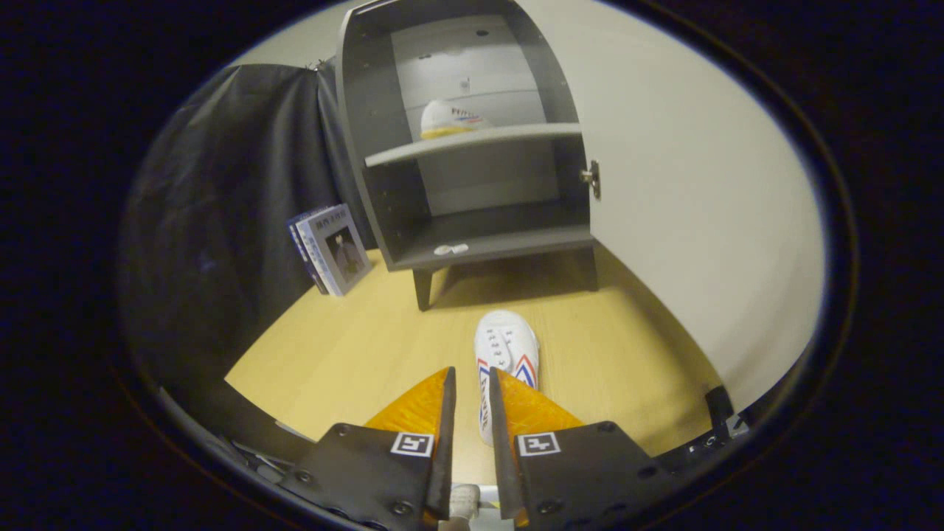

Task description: Open the shoe cabinet door, grab the shoes and put them into the shoe cabinet, then close the shoe cabinet door.

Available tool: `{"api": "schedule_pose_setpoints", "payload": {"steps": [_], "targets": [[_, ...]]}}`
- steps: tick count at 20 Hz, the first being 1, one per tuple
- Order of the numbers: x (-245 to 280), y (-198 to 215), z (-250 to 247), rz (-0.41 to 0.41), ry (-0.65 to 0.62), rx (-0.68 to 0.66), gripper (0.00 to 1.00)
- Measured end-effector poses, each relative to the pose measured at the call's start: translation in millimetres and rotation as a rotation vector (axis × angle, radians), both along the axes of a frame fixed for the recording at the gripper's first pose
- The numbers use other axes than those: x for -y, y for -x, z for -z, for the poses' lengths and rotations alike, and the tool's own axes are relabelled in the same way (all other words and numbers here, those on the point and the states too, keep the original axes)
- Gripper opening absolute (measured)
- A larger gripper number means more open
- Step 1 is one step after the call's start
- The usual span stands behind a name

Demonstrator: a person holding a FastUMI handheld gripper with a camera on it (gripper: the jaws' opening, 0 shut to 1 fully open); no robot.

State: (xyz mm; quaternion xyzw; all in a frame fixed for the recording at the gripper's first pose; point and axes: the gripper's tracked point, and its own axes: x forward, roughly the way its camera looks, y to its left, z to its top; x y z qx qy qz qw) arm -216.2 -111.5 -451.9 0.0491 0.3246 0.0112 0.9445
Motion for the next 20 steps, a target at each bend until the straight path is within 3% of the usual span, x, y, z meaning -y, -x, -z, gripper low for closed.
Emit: {"api": "schedule_pose_setpoints", "payload": {"steps": [6,13,15,19,20], "targets": [[0,-18,74,-0.004,0.048,-0.107,0.28],[-7,-54,105,-0.021,0.046,-0.129,0.26],[-2,-57,107,-0.016,0.098,-0.124,0.26],[-7,-57,105,-0.04,0.156,-0.122,0.04],[-7,-58,99,-0.024,0.136,-0.118,0.03]]}}
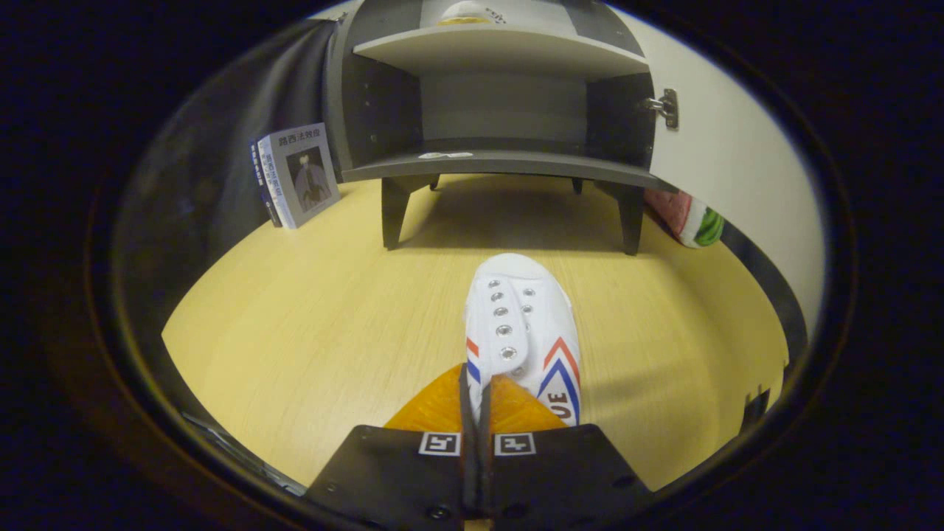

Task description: Open the shoe cabinet door, grab the shoes and put them into the shoe cabinet, then close the shoe cabinet door.

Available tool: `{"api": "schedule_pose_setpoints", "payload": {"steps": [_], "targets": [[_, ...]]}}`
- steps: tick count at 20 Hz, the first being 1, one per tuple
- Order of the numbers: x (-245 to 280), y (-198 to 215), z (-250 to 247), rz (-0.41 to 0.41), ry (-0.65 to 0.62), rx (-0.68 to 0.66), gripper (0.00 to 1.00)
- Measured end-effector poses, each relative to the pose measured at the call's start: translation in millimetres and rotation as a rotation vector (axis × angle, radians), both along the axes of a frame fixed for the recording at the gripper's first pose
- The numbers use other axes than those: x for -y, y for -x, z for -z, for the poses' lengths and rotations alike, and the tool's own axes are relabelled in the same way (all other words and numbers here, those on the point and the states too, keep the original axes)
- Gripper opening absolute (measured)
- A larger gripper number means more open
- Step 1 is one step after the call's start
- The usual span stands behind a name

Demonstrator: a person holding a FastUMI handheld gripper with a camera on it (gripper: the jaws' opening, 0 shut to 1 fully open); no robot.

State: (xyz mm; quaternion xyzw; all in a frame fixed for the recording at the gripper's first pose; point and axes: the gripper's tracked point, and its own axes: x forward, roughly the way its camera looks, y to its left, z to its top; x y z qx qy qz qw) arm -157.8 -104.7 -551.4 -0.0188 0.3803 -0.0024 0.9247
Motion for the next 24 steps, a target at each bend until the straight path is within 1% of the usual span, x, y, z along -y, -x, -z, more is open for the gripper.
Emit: {"api": "schedule_pose_setpoints", "payload": {"steps": [2,5,9,13,18,20,24], "targets": [[1,-8,-15,0.04,-0.025,0.026,0.02],[4,-21,-47,0.056,-0.037,0.075,0.02],[5,-25,-91,0.077,-0.063,0.122,0.02],[7,-32,-158,0.099,-0.063,0.201,0.02],[15,-51,-248,0.141,-0.035,0.346,0.02],[20,-63,-285,0.156,-0.014,0.414,0.02],[24,-94,-350,0.159,0.037,0.529,0.02]]}}
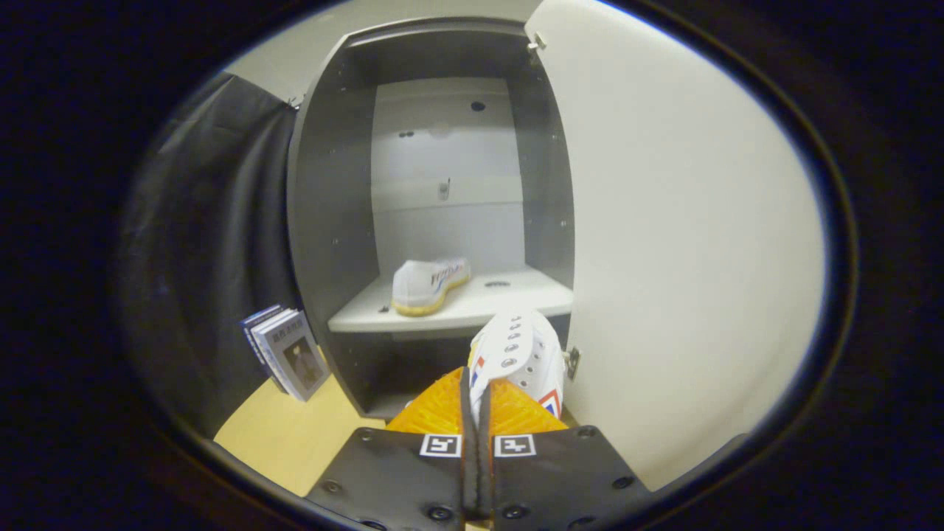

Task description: Open the shoe cabinet door, grab the shoes and put them into the shoe cabinet, then close the shoe cabinet door.

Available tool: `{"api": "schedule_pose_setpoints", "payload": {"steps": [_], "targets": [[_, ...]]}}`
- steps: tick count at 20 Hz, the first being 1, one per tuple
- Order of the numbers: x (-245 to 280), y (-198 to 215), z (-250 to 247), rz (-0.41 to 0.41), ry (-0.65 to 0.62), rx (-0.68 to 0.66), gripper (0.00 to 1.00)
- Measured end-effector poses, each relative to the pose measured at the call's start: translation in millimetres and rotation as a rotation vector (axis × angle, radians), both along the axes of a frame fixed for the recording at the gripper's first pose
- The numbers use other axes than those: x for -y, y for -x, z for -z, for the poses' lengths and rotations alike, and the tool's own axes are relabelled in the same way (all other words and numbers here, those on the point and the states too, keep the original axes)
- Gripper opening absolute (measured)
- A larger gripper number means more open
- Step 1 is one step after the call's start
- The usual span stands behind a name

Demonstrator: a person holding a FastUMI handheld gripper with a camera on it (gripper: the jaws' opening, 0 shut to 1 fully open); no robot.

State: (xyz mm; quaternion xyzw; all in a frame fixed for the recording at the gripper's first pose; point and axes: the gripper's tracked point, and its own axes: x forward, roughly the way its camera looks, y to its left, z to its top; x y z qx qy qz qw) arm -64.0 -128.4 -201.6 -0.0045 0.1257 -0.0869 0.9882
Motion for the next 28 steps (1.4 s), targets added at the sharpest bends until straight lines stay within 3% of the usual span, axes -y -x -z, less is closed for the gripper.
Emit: {"api": "schedule_pose_setpoints", "payload": {"steps": [7,12,19,28], "targets": [[-4,-96,-65,-0.028,0.072,0.132,0.02],[6,-164,-80,-0.028,0.094,0.164,0.02],[30,-232,-41,-0.014,0.095,0.074,0.02],[44,-255,8,-0.014,0.079,-0.074,0.02]]}}
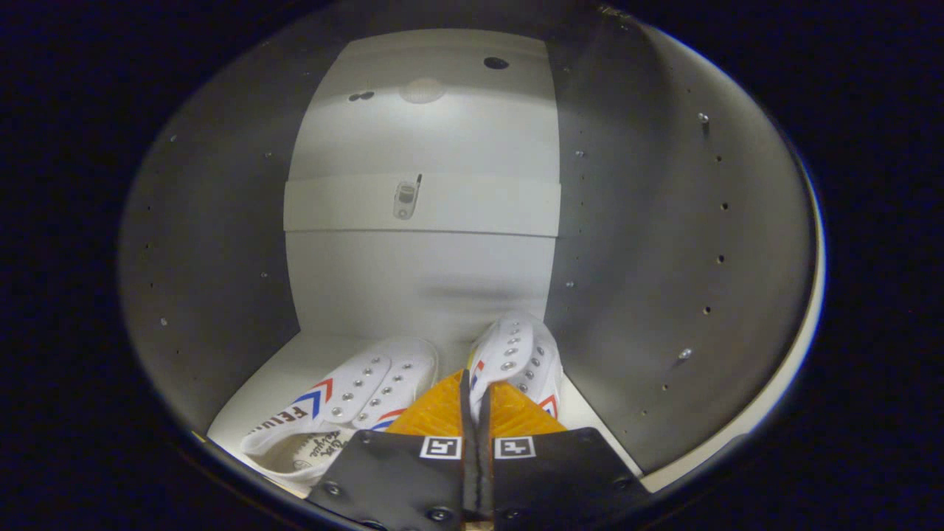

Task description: Open the shoe cabinet door, grab the shoes and put them into the shoe cabinet, then close the shoe cabinet door.

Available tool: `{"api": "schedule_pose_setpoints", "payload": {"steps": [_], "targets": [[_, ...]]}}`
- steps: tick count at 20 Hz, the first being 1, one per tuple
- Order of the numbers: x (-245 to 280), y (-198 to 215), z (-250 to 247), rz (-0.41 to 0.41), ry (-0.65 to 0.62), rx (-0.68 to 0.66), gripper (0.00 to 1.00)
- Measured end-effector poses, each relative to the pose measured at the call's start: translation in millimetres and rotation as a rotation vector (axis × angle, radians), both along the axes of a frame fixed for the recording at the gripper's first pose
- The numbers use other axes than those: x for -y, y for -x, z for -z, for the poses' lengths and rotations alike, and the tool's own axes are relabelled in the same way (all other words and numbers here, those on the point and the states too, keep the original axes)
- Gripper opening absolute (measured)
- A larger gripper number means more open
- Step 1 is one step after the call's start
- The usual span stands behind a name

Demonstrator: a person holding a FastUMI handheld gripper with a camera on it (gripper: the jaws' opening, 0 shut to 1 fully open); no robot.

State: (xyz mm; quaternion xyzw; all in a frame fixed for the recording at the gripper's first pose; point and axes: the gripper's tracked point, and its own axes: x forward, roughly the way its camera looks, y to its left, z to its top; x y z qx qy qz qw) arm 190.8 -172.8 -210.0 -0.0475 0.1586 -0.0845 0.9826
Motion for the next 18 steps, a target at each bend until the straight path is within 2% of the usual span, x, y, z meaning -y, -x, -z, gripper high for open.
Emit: {"api": "schedule_pose_setpoints", "payload": {"steps": [6,8,11,13,18], "targets": [[3,-1,6,0.009,-0.048,-0.033,0.04],[2,1,7,0.01,-0.061,-0.045,0.13],[-3,8,10,-0.002,-0.063,-0.071,0.17],[-7,11,5,-0.009,-0.052,-0.06,0.25],[-15,32,-13,-0.008,-0.049,-0.029,0.25]]}}
